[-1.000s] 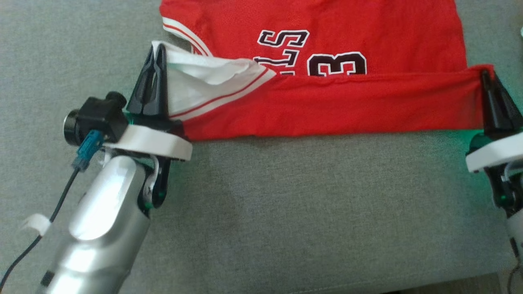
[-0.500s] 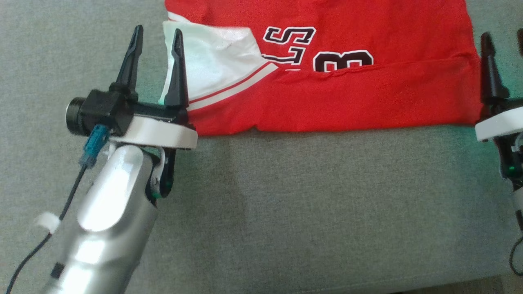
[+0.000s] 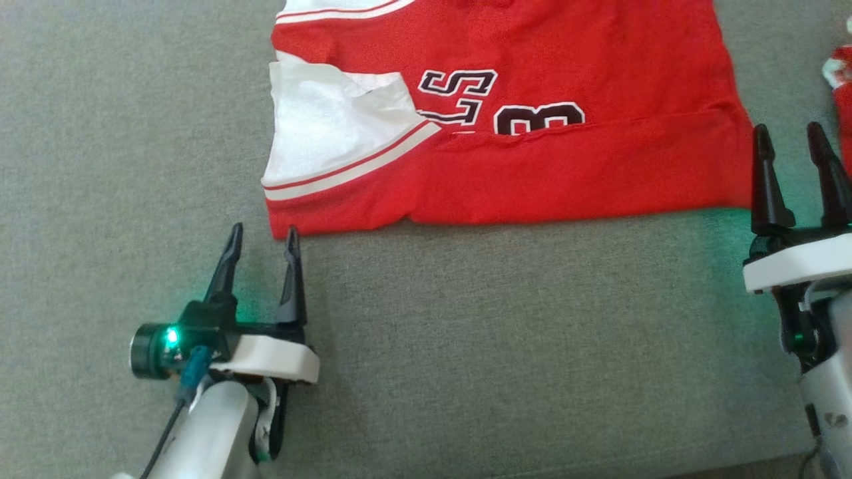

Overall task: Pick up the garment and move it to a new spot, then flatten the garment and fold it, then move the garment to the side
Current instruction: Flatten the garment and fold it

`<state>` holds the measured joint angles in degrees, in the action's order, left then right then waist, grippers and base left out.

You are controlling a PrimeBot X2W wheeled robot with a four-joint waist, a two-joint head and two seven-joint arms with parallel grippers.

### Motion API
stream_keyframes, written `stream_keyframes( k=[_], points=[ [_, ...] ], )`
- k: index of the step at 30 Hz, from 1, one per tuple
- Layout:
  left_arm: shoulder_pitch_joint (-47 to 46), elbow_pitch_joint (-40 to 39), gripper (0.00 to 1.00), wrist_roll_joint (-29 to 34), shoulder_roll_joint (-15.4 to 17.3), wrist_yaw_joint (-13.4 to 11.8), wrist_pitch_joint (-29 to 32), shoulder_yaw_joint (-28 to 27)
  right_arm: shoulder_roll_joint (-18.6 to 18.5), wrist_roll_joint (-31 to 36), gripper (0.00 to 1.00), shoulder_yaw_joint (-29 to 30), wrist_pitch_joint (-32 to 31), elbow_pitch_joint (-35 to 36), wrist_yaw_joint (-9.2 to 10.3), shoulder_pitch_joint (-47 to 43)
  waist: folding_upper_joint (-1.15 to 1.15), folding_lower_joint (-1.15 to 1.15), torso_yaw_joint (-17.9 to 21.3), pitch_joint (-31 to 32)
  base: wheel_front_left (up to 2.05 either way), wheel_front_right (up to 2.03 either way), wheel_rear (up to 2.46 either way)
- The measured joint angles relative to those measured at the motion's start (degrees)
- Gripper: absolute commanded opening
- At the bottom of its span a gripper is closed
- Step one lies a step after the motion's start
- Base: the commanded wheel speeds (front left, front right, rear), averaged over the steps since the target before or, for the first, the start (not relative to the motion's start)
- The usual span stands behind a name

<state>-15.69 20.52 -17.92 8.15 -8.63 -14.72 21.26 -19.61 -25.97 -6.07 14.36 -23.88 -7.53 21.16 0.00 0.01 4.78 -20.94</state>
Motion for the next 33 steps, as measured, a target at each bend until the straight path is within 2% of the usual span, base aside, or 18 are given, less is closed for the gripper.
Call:
stream_keyframes(
  k=[8, 14, 15, 16, 17, 18, 19, 22, 33],
  points=[
    [-1.09, 4.95, 1.00, 1.63, -0.45, 0.67, 0.00, -2.67, 0.27, 0.01, 1.00, 0.70, 0.00, 0.16, 0.00, -1.55, 0.00, -0.01, 1.10, 0.26, 0.00, 0.00, 0.00],
    [-2.43, 7.70, 0.98, 2.79, -0.64, 2.25, -0.05, -2.89, 0.82, 0.35, 1.00, 0.97, 0.00, 0.04, 0.00, -2.02, 0.00, 0.00, 1.68, 0.18, 0.00, 0.00, 0.00],
    [-2.70, 8.29, 0.79, 2.96, -0.71, 2.76, -0.07, -2.89, 0.82, 0.35, 1.00, 1.01, 0.00, -0.01, 0.00, -2.02, 0.00, 0.00, 1.72, 0.20, 0.00, 0.00, 0.00],
    [-2.93, 8.92, 0.49, 2.94, -0.77, 3.22, -0.07, -2.88, 0.82, 0.35, 1.00, 1.03, 0.00, -0.14, 0.00, -2.03, 0.00, 0.00, 1.75, 0.24, 0.00, 0.00, 0.00],
    [-3.08, 9.36, 0.37, 2.94, -0.90, 3.64, -0.08, -2.87, 0.82, 0.35, 1.00, 1.05, 0.00, -0.33, 0.00, -2.07, 0.00, -0.01, 1.76, 0.28, 0.00, 0.00, 0.00],
    [-3.25, 9.79, 0.13, 2.94, -0.91, 4.20, -0.12, -2.83, 0.82, 0.35, 1.00, 1.05, 0.00, -0.55, 0.00, -2.13, 0.00, 0.00, 1.76, 0.31, 0.00, 0.00, 0.00],
    [-3.50, 10.32, 0.00, 2.94, -0.92, 4.95, -0.24, -2.81, 0.82, 0.35, 1.00, 1.04, 0.00, -0.80, 0.00, -2.22, 0.00, 0.00, 1.75, 0.35, 0.00, 0.00, 0.00],
    [-4.07, 11.29, 0.00, 2.94, -1.04, 6.58, -0.25, -2.55, 0.82, 0.30, 1.00, 0.99, 0.00, -2.63, 0.00, -2.82, 0.00, 0.00, 1.63, 0.47, 0.00, 0.00, 0.00],
    [-3.77, 7.13, 0.00, 5.03, -1.04, 6.73, -0.15, -3.15, 0.49, -2.78, 1.00, -4.28, 0.00, -12.88, 0.00, -1.04, 0.00, -0.02, 0.87, 0.67, 0.00, 0.00, 0.00]
  ],
)
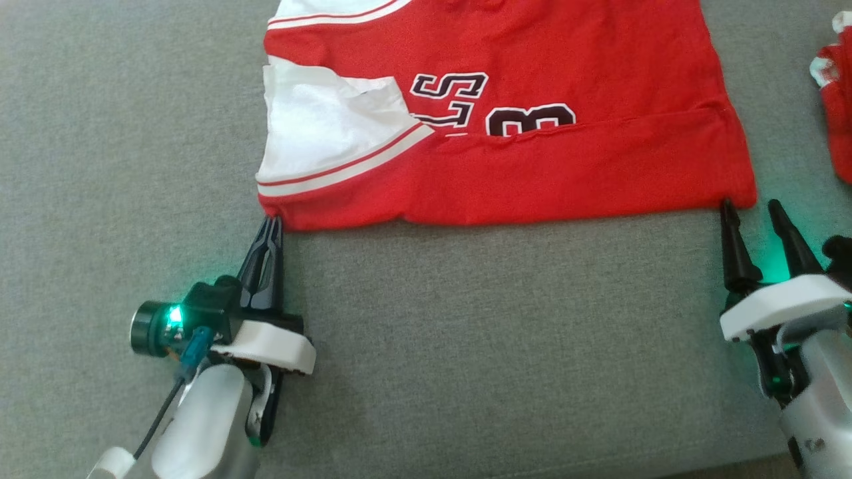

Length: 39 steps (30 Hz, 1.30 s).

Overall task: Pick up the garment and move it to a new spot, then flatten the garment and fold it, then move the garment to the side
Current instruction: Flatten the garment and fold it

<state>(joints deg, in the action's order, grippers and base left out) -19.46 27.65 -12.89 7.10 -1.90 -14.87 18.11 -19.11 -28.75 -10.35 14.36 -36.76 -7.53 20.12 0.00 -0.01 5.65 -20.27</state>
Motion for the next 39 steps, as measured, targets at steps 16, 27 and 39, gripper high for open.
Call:
stream_keyframes(
  k=[16, 27, 39],
  points=[
    [4.16, -6.42, 0.00, 1.30, 0.11, 0.31, 0.00, -1.12, -4.11, -9.26, 0.00, -9.22, -0.05, -5.37, 0.00, 4.30, 0.00, 0.01, -1.64, 0.64, 0.00, 0.00, 0.00],
    [12.95, -12.24, 0.00, 0.94, -1.30, -0.65, 0.01, -0.54, -9.06, -12.80, 0.00, -12.60, -0.04, -3.01, 0.00, 1.68, 0.00, 0.01, -3.32, 2.71, 0.00, 0.00, 0.00],
    [24.31, -20.18, 0.00, 0.77, -1.89, -2.14, 1.53, 2.50, -15.63, -16.86, 0.00, -12.90, -0.04, 4.52, 0.00, -9.15, 0.00, 0.02, -6.79, 4.14, 0.00, 0.00, 0.00]
  ],
)
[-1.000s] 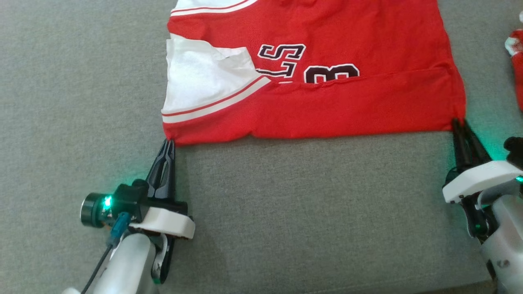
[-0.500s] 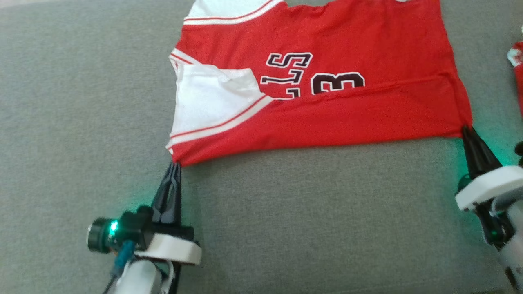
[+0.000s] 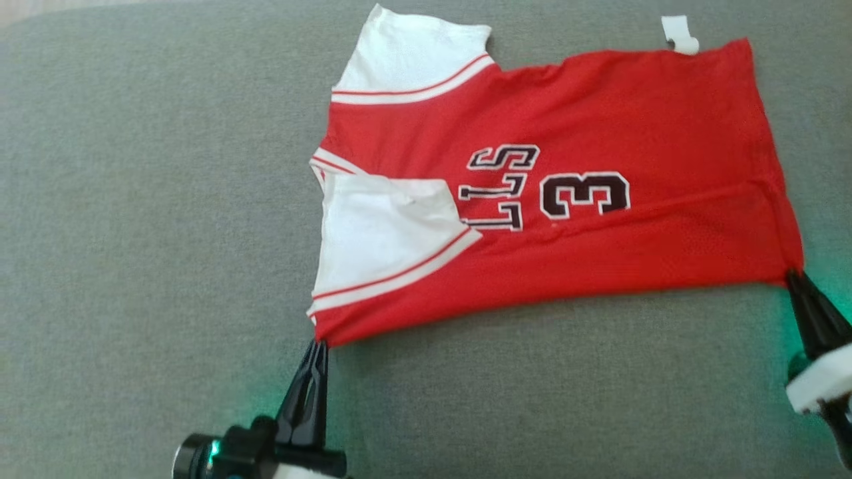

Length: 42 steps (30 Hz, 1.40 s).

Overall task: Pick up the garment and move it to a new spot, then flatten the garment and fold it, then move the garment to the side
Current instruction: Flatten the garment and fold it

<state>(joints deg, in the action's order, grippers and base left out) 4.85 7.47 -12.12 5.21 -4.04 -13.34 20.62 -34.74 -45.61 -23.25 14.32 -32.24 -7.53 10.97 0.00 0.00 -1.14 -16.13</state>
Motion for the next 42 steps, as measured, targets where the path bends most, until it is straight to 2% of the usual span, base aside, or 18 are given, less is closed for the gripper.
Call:
stream_keyframes(
  k=[8, 15, 18, 20, 21, 22, 23, 24, 30, 32, 36, 39, 42],
  points=[
    [2.88, -4.28, 0.00, -0.60, 1.57, -0.33, 2.04, 0.14, -3.41, -0.81, 0.00, 4.32, -1.49, 5.97, 0.00, -8.81, 0.00, 0.00, -0.84, -0.19, 0.00, 0.00, 0.00],
    [3.71, -4.34, 0.00, -1.81, 1.80, 0.03, 5.44, 0.54, -2.96, 1.08, 0.00, 7.21, -3.80, 8.70, 0.00, -10.56, 0.00, 0.00, 0.18, -0.35, 0.00, 0.00, 0.00],
    [3.66, -3.79, 0.00, -2.11, 2.19, 0.09, 6.23, 0.80, -1.54, 2.63, 0.01, 8.65, -5.27, 9.05, 0.00, -10.54, 0.00, 0.00, 0.56, -0.04, 0.00, 0.00, 0.00],
    [3.61, -3.46, 0.00, -2.13, 2.52, 0.10, 6.83, 0.78, -0.60, 3.67, 0.48, 9.29, -6.21, 9.34, -0.01, -10.62, 0.00, 0.00, 0.83, 0.31, 0.00, 0.00, 0.00],
    [3.50, -3.12, 0.00, -2.15, 2.68, 0.40, 7.50, 0.81, -0.23, 4.00, 1.00, 9.61, -6.62, 9.50, 0.00, -10.68, 0.00, 0.00, 0.95, 0.50, 0.00, 0.00, 0.00],
    [3.30, -2.80, 0.22, -2.40, 2.87, 0.55, 8.12, 0.96, 0.09, 4.33, 1.00, 10.14, -6.81, 9.66, 0.00, -10.82, 0.00, 0.00, 1.07, 0.65, 0.00, 0.00, 0.00],
    [3.18, -2.54, 0.64, -2.46, 3.03, 0.54, 8.65, 1.15, 0.44, 4.78, 1.00, 11.05, -6.78, 9.67, 0.00, -11.02, 0.00, 0.00, 1.20, 0.79, 0.00, 0.00, 0.00],
    [3.00, -2.29, 1.00, -2.45, 3.18, 0.54, 9.16, 1.38, 0.54, 5.38, 1.00, 11.91, -6.75, 9.71, 0.00, -11.34, 0.00, 0.00, 1.37, 0.92, 0.00, 0.00, 0.00],
    [0.67, -3.93, 1.00, -2.23, 4.16, 0.60, 12.16, 1.63, 2.57, 9.51, 1.00, 15.25, -5.77, 13.81, 0.00, -12.50, 0.00, 0.00, 3.46, 1.53, 0.00, 0.00, 0.00],
    [-1.08, -5.89, 1.00, -2.25, 5.22, 1.56, 14.17, 1.60, 3.50, 11.04, 1.00, 15.93, -5.73, 15.53, 0.00, -12.48, 0.00, 0.00, 4.36, 1.47, 0.00, 0.00, 0.00],
    [-9.39, -9.83, 1.00, -2.22, 8.48, 4.42, 19.56, 1.05, 4.83, 13.15, 1.00, 16.74, -5.80, 18.62, 0.00, -12.40, 0.00, 0.00, 6.09, 0.54, 0.00, 0.00, 0.00],
    [-19.40, -11.55, 1.00, -2.99, 10.34, 7.66, 25.19, 0.42, 5.65, 14.65, 1.00, 16.86, -6.69, 21.23, 0.00, -12.22, 0.00, -0.01, 7.34, -0.73, 0.00, 0.00, 0.00],
    [-30.16, -10.78, 1.00, -5.02, 11.99, 9.85, 31.47, 0.41, 6.01, 15.60, 1.00, 16.89, -7.30, 23.14, 0.00, -11.08, 0.00, -0.01, 8.90, -2.10, 0.00, 0.00, 0.00]
  ],
)
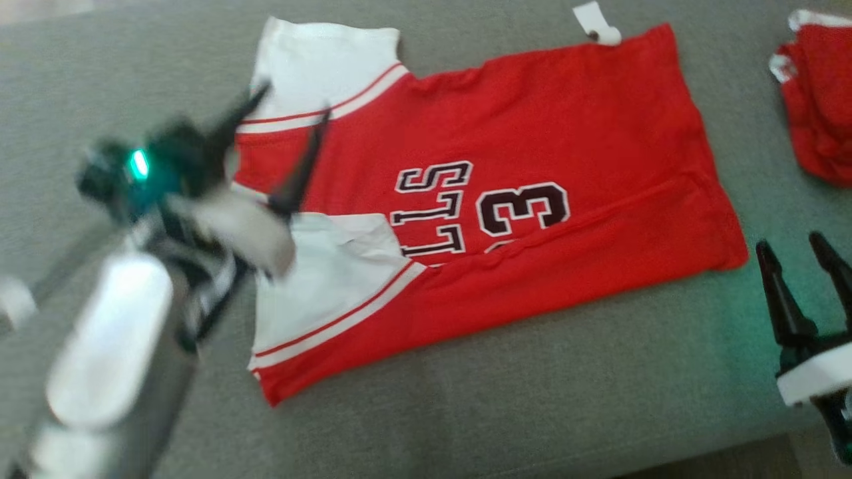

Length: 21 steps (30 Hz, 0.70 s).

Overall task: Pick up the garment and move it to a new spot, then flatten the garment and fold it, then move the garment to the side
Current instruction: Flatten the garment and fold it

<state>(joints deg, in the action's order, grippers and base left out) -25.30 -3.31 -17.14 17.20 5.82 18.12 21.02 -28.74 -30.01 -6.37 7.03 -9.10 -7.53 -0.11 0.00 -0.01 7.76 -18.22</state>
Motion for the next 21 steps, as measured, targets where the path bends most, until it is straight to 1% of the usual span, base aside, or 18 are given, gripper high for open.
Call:
stream_keyframes(
  k=[1, 2, 3, 9, 12, 15, 21],
  points=[
    [-3.40, 1.00, 1.00, -0.97, 0.57, 0.33, 2.09, 0.03, 0.13, 0.33, 1.00, 0.02, -0.09, 0.46, 0.00, 0.64, 0.00, 0.00, 0.63, -0.46, 0.00, 0.00, 0.00],
    [-9.38, 3.63, 1.00, -3.92, 1.21, 0.85, 6.54, 0.13, 0.36, 0.70, 1.00, -0.16, -0.44, 1.09, 0.00, 1.83, 0.00, 0.00, 1.84, -1.44, 0.00, 0.00, 0.00],
    [-12.28, 5.02, 1.00, -5.26, 1.68, 1.20, 8.78, 0.56, 0.40, 0.79, 1.00, -0.40, -0.44, 1.27, 0.00, 2.32, 0.00, 0.00, 2.47, -2.05, 0.00, 0.00, 0.00],
    [-27.33, 13.36, 1.00, -10.45, 4.89, 1.34, 19.39, 4.56, 1.89, 1.20, 1.00, -2.07, -0.35, 1.83, 0.00, 4.36, 0.00, -0.01, 5.81, -6.41, 0.00, 0.00, 0.00],
    [-33.37, 17.90, 1.00, -12.27, 6.03, 1.76, 22.85, 6.15, 2.00, 1.18, 1.00, -3.12, 0.60, 1.04, 0.00, 6.06, 0.00, -0.01, 7.39, -8.85, 0.00, 0.00, 0.00],
    [-37.31, 22.46, 1.00, -13.23, 7.54, 1.76, 25.42, 7.50, 2.24, 0.79, 1.00, -4.97, 1.49, -0.07, 0.00, 8.17, 0.00, 0.00, 8.99, -11.09, 0.00, 0.00, 0.00],
    [-41.56, 30.22, 1.00, -10.93, 11.43, 1.72, 29.80, 9.07, 2.36, -0.05, 1.00, -7.43, 3.11, -2.33, 0.00, 11.68, 0.00, 0.00, 11.69, -14.76, 0.00, 0.00, 0.00]
  ],
)
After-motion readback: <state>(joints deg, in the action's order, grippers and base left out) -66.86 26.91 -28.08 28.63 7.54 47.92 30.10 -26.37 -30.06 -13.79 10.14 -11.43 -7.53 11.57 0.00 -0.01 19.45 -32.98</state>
